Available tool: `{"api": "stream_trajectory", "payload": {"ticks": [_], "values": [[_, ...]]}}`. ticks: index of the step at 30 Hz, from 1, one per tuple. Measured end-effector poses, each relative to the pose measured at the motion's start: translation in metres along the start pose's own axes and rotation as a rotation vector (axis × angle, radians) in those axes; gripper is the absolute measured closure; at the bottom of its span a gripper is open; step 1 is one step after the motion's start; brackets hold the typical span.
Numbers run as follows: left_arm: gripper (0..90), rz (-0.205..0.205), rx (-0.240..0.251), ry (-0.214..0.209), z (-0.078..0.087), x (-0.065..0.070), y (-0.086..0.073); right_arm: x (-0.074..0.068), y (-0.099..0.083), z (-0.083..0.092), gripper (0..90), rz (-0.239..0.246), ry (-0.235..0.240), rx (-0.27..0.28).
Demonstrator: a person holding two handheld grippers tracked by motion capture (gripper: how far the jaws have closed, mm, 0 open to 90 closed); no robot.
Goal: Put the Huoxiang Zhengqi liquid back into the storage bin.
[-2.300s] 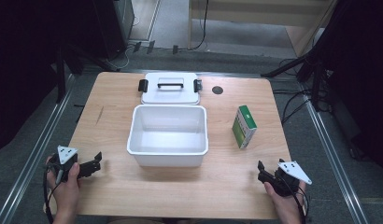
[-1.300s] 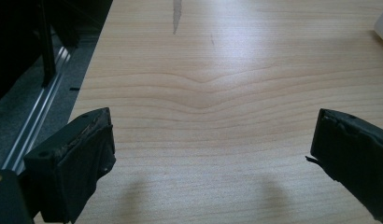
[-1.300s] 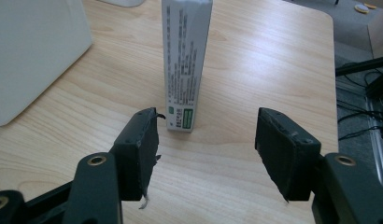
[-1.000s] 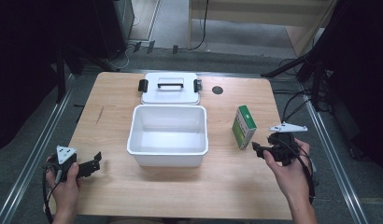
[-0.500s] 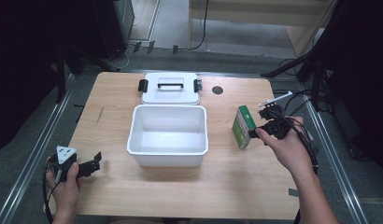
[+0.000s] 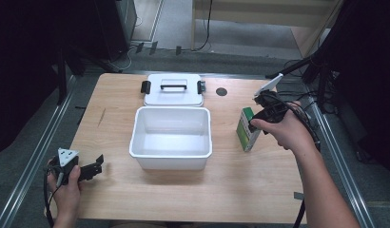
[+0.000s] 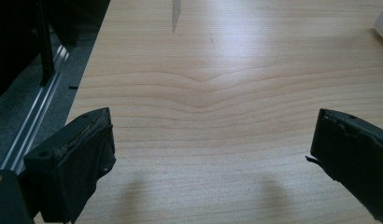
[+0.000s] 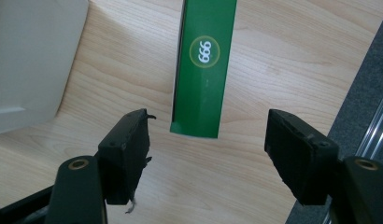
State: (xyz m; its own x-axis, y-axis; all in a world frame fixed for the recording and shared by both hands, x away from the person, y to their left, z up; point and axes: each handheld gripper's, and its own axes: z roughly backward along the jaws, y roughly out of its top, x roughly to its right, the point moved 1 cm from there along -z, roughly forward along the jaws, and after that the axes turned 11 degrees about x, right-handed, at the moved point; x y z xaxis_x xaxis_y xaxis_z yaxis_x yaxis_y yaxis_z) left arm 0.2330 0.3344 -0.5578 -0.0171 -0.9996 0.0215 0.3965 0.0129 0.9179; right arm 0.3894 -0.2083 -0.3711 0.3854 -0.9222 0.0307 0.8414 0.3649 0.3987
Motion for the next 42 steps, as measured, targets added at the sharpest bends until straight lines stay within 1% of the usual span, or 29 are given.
{"api": "stream_trajectory", "payload": {"ticks": [2, 3, 6, 7, 8, 9, 10, 12, 13, 14, 17, 18, 20, 22, 23, 25, 28, 29, 31, 33, 34, 36, 38, 39, 40, 41, 42], "values": [[0.5, 0.0, 0.0, 0.0, 0.0, 0.0, 0.0, 0.0, 0.003, -0.001, 31.0, -0.005, 0.006, -0.007], [0.5, -0.001, -0.001, 0.0, 0.0, 0.0, 0.0, -0.002, 0.008, -0.002, 31.0, -0.006, 0.011, -0.025], [0.5, -0.002, -0.003, 0.001, 0.0, 0.0, 0.0, -0.004, 0.017, -0.006, 31.6, 0.006, 0.003, -0.046], [0.5, -0.002, -0.003, 0.001, 0.0, 0.0, 0.0, -0.004, 0.017, -0.006, 31.6, 0.006, 0.003, -0.046], [0.5, -0.002, -0.004, 0.002, 0.0, 0.0, 0.0, -0.006, 0.021, -0.008, 32.3, 0.011, -0.001, -0.06], [0.5, -0.002, -0.004, 0.002, 0.0, 0.0, 0.0, -0.006, 0.021, -0.008, 32.3, 0.011, -0.001, -0.06], [0.5, 0.0, -0.001, 0.002, 0.0, 0.0, 0.0, -0.006, 0.026, -0.012, 32.6, 0.013, -0.009, -0.079], [0.5, 0.0, -0.001, 0.002, 0.0, 0.0, 0.0, -0.006, 0.029, -0.016, 33.2, 0.008, -0.012, -0.1], [0.5, 0.0, -0.002, 0.002, -0.001, 0.0, 0.0, -0.006, 0.029, -0.016, 33.2, 0.008, -0.012, -0.1], [0.5, 0.002, -0.003, 0.001, 0.0, 0.0, 0.0, -0.005, 0.033, -0.02, 34.6, 0.003, -0.01, -0.118], [0.5, 0.002, -0.004, 0.002, -0.001, 0.0, 0.0, -0.003, 0.036, -0.023, 34.7, -0.006, -0.01, -0.129], [0.5, 0.002, -0.004, 0.002, -0.001, 0.0, 0.0, -0.001, 0.04, -0.027, 35.1, -0.015, -0.007, -0.142], [0.5, 0.003, -0.004, 0.001, -0.001, 0.0, 0.0, -0.001, 0.042, -0.029, 36.8, -0.021, -0.01, -0.15], [0.5, 0.004, -0.004, 0.0, -0.001, -0.001, 0.0, 0.0, 0.043, -0.031, 37.5, -0.022, -0.007, -0.152], [0.5, 0.004, -0.005, -0.001, -0.001, -0.001, 0.0, -0.001, 0.044, -0.035, 38.6, -0.023, -0.003, -0.167], [0.5, 0.004, -0.006, -0.001, -0.001, -0.001, 0.0, -0.001, 0.043, -0.039, 40.1, -0.015, -0.015, -0.185], [0.5, 0.004, -0.006, -0.002, -0.001, -0.001, 0.0, -0.001, 0.043, -0.045, 43.9, -0.019, -0.02, -0.208], [0.5, 0.003, -0.007, -0.003, -0.001, -0.001, 0.0, -0.001, 0.043, -0.045, 43.9, -0.019, -0.02, -0.208], [0.5, 0.003, -0.008, -0.002, -0.001, -0.001, 0.0, -0.002, 0.043, -0.049, 46.9, -0.027, -0.012, -0.225], [0.5, 0.002, -0.007, -0.003, -0.001, -0.001, 0.0, -0.001, 0.044, -0.052, 48.8, -0.026, -0.002, -0.224], [0.5, 0.0, -0.008, -0.002, -0.001, -0.001, 0.0, -0.002, 0.045, -0.053, 49.5, -0.036, -0.004, -0.229], [0.5, 0.0, -0.007, -0.002, -0.001, -0.001, 0.0, -0.002, 0.046, -0.056, 52.6, -0.019, -0.007, -0.231], [0.5, 0.003, -0.008, -0.004, -0.001, -0.001, 0.0, -0.003, 0.046, -0.058, 55.4, -0.019, -0.011, -0.243], [0.5, 0.005, -0.005, -0.005, -0.001, -0.001, 0.0, -0.003, 0.046, -0.058, 55.4, -0.019, -0.011, -0.243], [0.5, 0.006, -0.006, -0.005, -0.001, -0.001, 0.0, -0.002, 0.045, -0.06, 56.3, -0.009, -0.018, -0.254], [0.5, 0.006, -0.006, -0.005, -0.001, -0.001, 0.0, -0.002, 0.045, -0.06, 56.3, -0.009, -0.018, -0.254], [0.5, 0.006, -0.006, -0.006, -0.001, -0.001, 0.0, -0.002, 0.044, -0.06, 59.2, -0.003, -0.01, -0.256]]}}
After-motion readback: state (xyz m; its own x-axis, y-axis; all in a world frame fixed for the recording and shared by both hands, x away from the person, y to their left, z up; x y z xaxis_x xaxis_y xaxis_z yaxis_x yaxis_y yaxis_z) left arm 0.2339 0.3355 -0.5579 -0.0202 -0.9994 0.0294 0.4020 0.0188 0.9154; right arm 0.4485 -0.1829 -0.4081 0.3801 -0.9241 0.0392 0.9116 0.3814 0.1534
